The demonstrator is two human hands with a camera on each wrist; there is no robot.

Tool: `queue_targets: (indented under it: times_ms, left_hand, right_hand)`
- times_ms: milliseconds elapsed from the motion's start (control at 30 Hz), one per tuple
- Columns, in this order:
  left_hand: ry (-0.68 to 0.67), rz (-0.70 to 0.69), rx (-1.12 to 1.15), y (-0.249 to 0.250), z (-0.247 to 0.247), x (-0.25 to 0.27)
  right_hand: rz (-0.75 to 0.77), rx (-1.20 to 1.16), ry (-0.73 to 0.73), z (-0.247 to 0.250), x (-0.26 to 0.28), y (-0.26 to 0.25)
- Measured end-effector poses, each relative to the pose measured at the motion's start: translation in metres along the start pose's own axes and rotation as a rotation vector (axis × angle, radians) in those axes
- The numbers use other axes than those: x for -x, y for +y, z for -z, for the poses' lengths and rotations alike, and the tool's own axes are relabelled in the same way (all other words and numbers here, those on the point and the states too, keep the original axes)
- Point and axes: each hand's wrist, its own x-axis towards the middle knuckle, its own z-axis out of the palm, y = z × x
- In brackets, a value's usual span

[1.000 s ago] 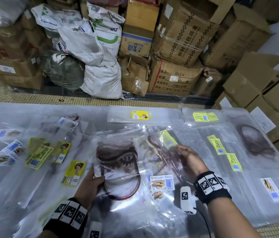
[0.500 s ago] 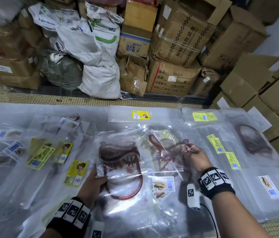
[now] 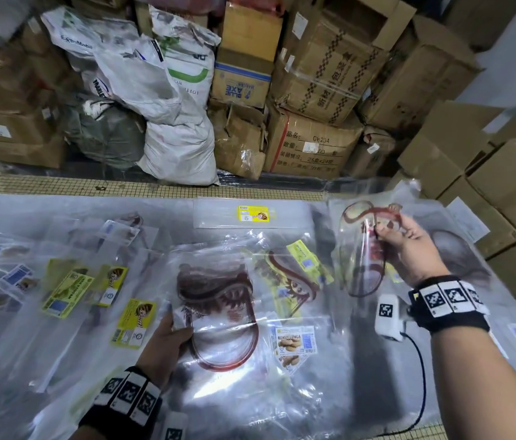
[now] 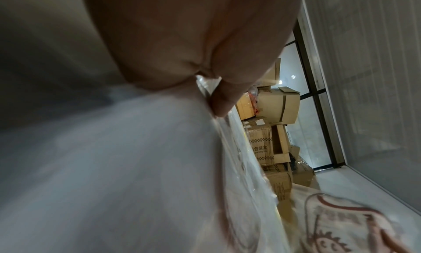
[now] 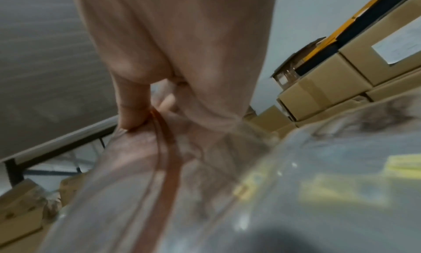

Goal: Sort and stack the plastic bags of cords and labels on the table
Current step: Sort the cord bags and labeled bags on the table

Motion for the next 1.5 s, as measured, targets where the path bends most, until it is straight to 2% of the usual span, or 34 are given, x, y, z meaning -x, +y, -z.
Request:
queue_targets:
  times_ms: [100,233,367,433,567,700,833,933,1067,1233,1500]
  left_hand:
    - [-0.012,-0.016,0.02,0.001,-0.004,0.003]
    - [-0.008,-0.015,0.038,0.002,-0.005,0.002]
    - [0.011,-0.002,0.031,0.0,-0.004,0.0]
    - [0.025,-0.002,0.023,-0.002,-0.002,-0.003]
    - [0.041,0.018,0.049,-0.001,-0.002,-0.004]
    - [0.055,0.048,0.069,-0.001,0.002,-0.002]
    - [0.03,0.04,0.092,0.01,-0.006,0.009]
    - [0.003,0.01,-0.024,0.006,-0.004,0.008]
    - [0.045,-0.069,-0.099,0.004,-0.005,0.008]
    - [0.073,-0.049,-0.134,-0.002,-0.003,0.0]
    - [0.089,0.007,-0.079,0.002,-0.003,0.0]
  right_hand:
    - [0.056,-0.094,-0.163,-0.017,0.003,-0.022]
    - [0.049,-0.242,-0.327,-0.051,0.018,-0.03]
    - [-0.042,-0.493,-0.379,-0.085,0.029,-0.007]
    - [-0.137,-0.411,-0.369,-0.097,0.027,0.019]
    - [-0.372,0.033,-0.3,-0.104,0.031,0.088]
    - [-0.44,0.275,-0.308,-0.102,0.035,0.14]
    - [-0.488,0.308,-0.277,-0.112,0.047,0.14]
    - [-0.506,0.297,-0.261,-0.123,0.056,0.136]
    - [-0.447,0.373,-0.217,-0.131,0.057,0.141]
    - [-0.486,0.408,-0.22,-0.13,0.048,0.138]
    - [-0.388,0.321,-0.241,-0.119,0.04,0.14]
